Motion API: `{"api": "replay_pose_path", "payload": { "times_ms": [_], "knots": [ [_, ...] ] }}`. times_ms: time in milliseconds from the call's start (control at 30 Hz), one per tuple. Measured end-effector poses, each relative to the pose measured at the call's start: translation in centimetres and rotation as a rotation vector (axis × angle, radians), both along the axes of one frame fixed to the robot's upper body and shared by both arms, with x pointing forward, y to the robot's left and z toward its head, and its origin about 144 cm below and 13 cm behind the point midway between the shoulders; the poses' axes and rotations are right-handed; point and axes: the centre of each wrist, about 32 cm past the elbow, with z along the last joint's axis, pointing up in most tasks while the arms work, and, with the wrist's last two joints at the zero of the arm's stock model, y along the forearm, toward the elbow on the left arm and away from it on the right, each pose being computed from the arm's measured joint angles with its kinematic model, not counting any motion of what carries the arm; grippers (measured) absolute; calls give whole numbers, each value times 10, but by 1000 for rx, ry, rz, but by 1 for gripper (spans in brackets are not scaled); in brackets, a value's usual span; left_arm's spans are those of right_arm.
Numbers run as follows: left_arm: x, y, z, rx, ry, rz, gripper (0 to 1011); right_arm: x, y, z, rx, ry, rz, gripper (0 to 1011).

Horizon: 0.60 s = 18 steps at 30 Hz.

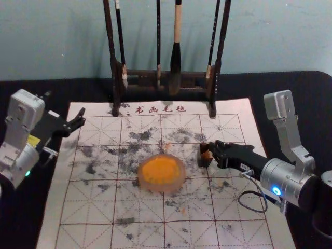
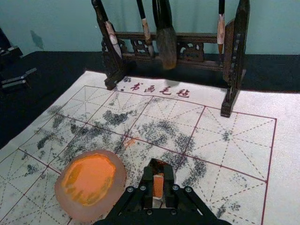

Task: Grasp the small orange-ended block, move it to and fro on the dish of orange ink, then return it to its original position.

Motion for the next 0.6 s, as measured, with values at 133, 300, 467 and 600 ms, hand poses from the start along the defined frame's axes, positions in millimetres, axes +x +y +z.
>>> {"api": "replay_pose_path", "payload": {
  "times_ms": [133,300,467,600],
  "knots": [
    [0,0,0,0,0,0,1001,0,0,0,0,0,0,133],
    [0,0,0,0,0,0,1001,0,0,0,0,0,0,133],
    [0,0,0,0,0,0,1001,0,0,0,0,-1,0,133],
    [0,0,0,0,0,0,1001,-1,-1,2,-9,-31,10,133]
  ]
}}
